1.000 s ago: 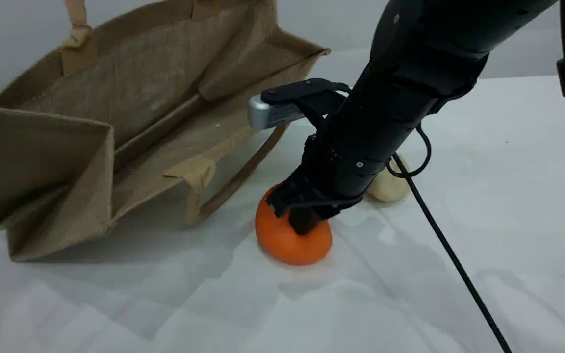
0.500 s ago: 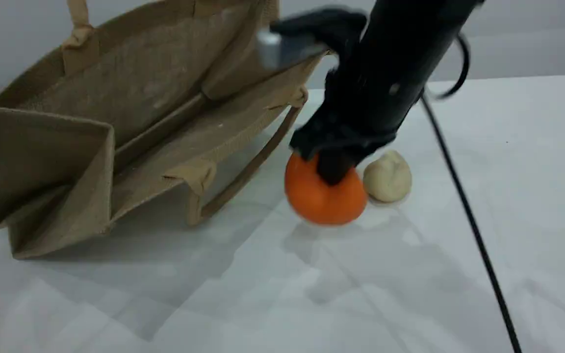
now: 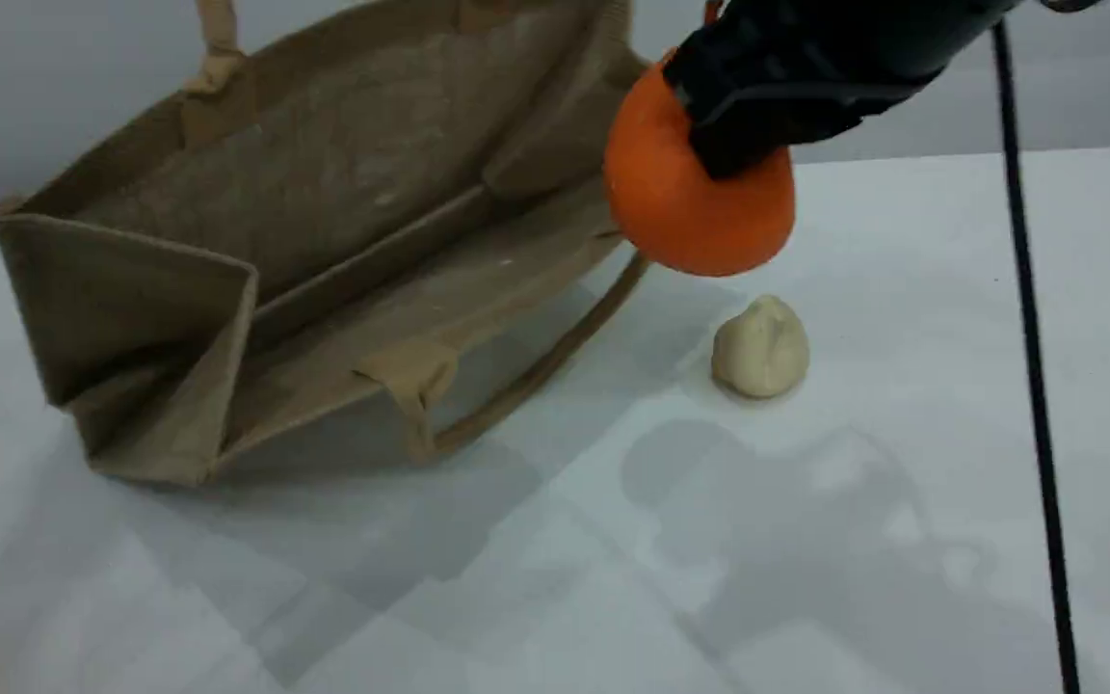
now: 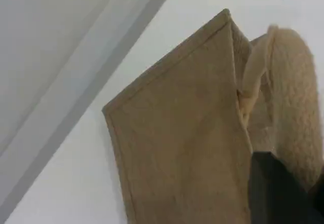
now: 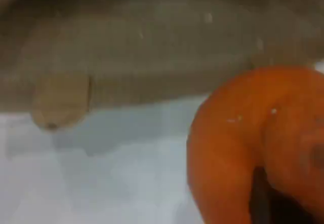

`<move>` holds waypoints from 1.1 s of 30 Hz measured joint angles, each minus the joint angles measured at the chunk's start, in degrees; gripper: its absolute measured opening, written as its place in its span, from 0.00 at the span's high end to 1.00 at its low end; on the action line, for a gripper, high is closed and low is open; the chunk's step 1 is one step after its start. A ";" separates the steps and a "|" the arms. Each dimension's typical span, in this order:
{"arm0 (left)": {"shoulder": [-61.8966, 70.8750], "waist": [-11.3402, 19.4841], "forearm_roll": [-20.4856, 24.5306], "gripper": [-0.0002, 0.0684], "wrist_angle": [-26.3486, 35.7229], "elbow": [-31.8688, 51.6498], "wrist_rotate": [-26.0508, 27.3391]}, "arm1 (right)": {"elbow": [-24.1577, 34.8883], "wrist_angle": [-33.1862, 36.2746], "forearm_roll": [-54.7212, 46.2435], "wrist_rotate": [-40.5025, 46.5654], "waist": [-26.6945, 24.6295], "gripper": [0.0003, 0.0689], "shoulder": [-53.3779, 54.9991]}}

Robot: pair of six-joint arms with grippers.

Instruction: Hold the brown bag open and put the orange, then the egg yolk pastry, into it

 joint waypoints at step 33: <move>0.00 -3.40 -1.73 0.88 0.00 0.00 -0.95 | -13.92 -14.50 0.73 -3.56 6.14 0.97 23.22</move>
